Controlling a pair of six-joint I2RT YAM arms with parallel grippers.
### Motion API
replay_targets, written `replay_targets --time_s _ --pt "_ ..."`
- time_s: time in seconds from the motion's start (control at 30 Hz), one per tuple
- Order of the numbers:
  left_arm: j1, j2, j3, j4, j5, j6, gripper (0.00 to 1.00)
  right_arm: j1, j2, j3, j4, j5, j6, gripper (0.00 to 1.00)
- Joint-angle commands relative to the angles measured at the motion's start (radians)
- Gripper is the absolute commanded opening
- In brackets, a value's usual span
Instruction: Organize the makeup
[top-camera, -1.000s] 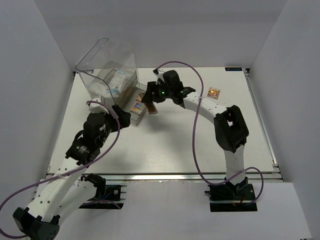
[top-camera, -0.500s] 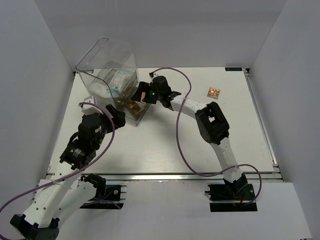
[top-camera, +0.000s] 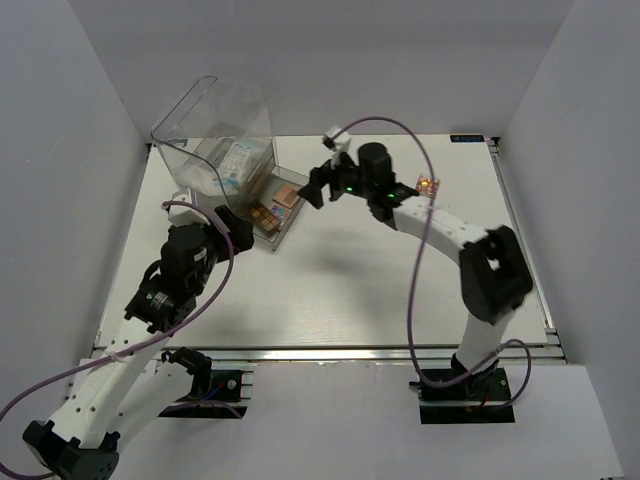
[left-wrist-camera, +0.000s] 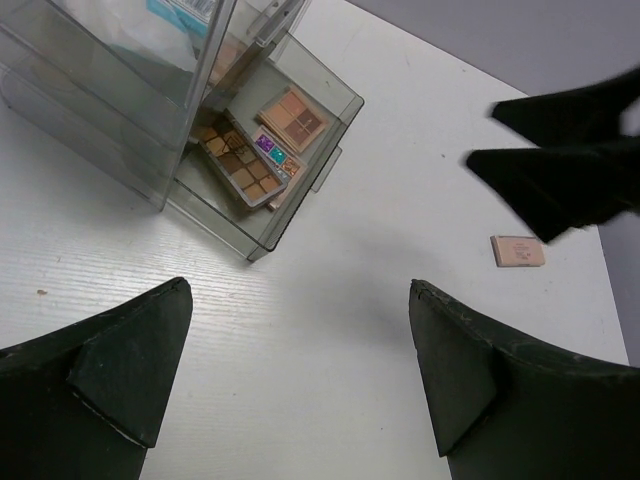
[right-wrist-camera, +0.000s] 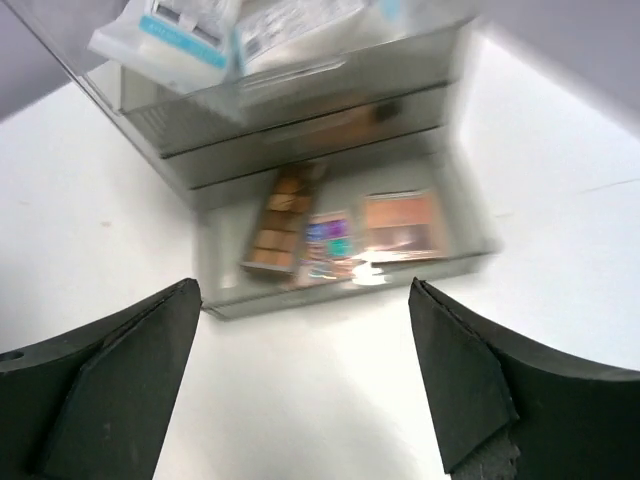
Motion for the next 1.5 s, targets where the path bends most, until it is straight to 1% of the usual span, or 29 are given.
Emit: replay_targets --time_s 0.0,0.03,0.1,0.13,0.17,0.23,0.3,0.33,0.37,0.4,0.47,0.6,0.67,0.73,0.77,0.8,0.9,0.93,0.97,1.0,1.03,1.07,1.1,1.13,1.17,1.2,1.33,1.43,1.47 --pt "0.001 0.016 -0.017 0.061 0.023 0.008 0.98 -0.085 -0.167 -0.171 0.079 0.058 -0.310 0.89" --pt "0.001 0.025 -0.021 0.071 0.027 0.008 0.98 -0.169 -0.167 -0.154 -0.016 -0.080 -0.323 0.86" --pt "0.003 0.036 -0.038 0.106 0.055 0.006 0.98 -0.258 -0.127 -0.041 -0.218 -0.141 -0.272 0.75" --pt "0.003 0.045 -0.043 0.117 0.067 0.008 0.98 -0.348 -0.117 -0.013 -0.393 -0.223 -0.258 0.65" --pt "0.003 0.053 -0.050 0.135 0.078 0.008 0.98 -0.388 -0.112 0.000 -0.449 -0.261 -0.265 0.62" --pt "0.003 0.069 -0.060 0.150 0.109 0.003 0.98 -0.493 -0.162 -0.058 -0.512 -0.321 -0.334 0.59" --pt "0.003 0.077 -0.067 0.169 0.135 0.003 0.98 -0.541 -0.199 -0.087 -0.578 -0.310 -0.471 0.66" --pt "0.003 0.077 -0.073 0.177 0.141 0.003 0.98 -0.557 -0.193 -0.059 -0.704 -0.228 -0.515 0.87" --pt "0.003 0.074 -0.078 0.192 0.147 0.003 0.98 -0.559 -0.181 -0.040 -0.759 -0.162 -0.542 0.89" --pt "0.001 0.070 -0.092 0.200 0.150 0.003 0.98 -0.562 -0.154 -0.019 -0.814 -0.111 -0.587 0.89" --pt "0.003 0.063 -0.103 0.215 0.158 -0.001 0.98 -0.591 -0.139 -0.003 -0.877 -0.025 -0.604 0.89" --pt "0.003 0.051 -0.118 0.213 0.172 -0.005 0.98 -0.607 -0.176 -0.075 -0.824 0.062 -0.716 0.89" --pt "0.003 0.042 -0.132 0.216 0.179 -0.012 0.98 -0.607 -0.158 -0.042 -0.812 0.191 -0.632 0.89" --pt "0.003 0.030 -0.152 0.221 0.181 -0.018 0.98 -0.607 -0.088 0.020 -0.896 0.230 -0.534 0.88" --pt "0.003 0.027 -0.156 0.223 0.182 -0.021 0.98 -0.608 -0.063 0.043 -0.923 0.210 -0.524 0.89" --pt "0.003 0.027 -0.159 0.223 0.184 -0.023 0.98 -0.607 -0.066 0.028 -0.933 0.198 -0.524 0.89" --pt "0.003 0.027 -0.162 0.215 0.182 -0.028 0.98 -0.579 -0.069 -0.058 -0.839 0.358 -0.437 0.89" --pt "0.001 0.024 -0.162 0.215 0.181 -0.031 0.98 -0.553 -0.055 -0.064 -0.829 0.465 -0.411 0.89" --pt "0.003 0.022 -0.167 0.215 0.179 -0.032 0.98 -0.545 -0.022 -0.058 -0.839 0.469 -0.387 0.89" --pt "0.003 0.022 -0.170 0.216 0.178 -0.032 0.98 -0.544 -0.009 -0.045 -0.859 0.422 -0.417 0.89" --pt "0.003 0.020 -0.172 0.215 0.178 -0.034 0.98 -0.544 -0.003 -0.023 -0.888 0.273 -0.475 0.88" --pt "0.003 0.020 -0.173 0.212 0.178 -0.034 0.98 -0.542 -0.007 -0.015 -0.908 0.186 -0.569 0.87" --pt "0.003 0.022 -0.172 0.209 0.178 -0.034 0.98 -0.545 -0.015 -0.011 -0.928 0.129 -0.788 0.86" --pt "0.001 0.022 -0.173 0.206 0.179 -0.034 0.98 -0.547 -0.024 -0.012 -0.936 0.054 -0.878 0.87" --pt "0.003 0.024 -0.175 0.206 0.179 -0.034 0.98 -0.547 -0.037 -0.012 -0.942 0.025 -0.965 0.86" --pt "0.003 0.025 -0.178 0.206 0.182 -0.032 0.98 -0.548 -0.043 -0.011 -0.948 0.005 -1.136 0.87" --pt "0.003 0.039 -0.175 0.215 0.184 -0.032 0.98 -0.547 -0.032 -0.014 -0.910 -0.031 -1.422 0.88" --pt "0.003 0.053 -0.167 0.215 0.186 -0.034 0.98 -0.545 0.054 0.076 -0.957 -0.020 -1.564 0.89" --pt "0.003 0.056 -0.164 0.213 0.186 -0.032 0.98 -0.545 0.118 0.156 -1.000 -0.016 -1.599 0.89"
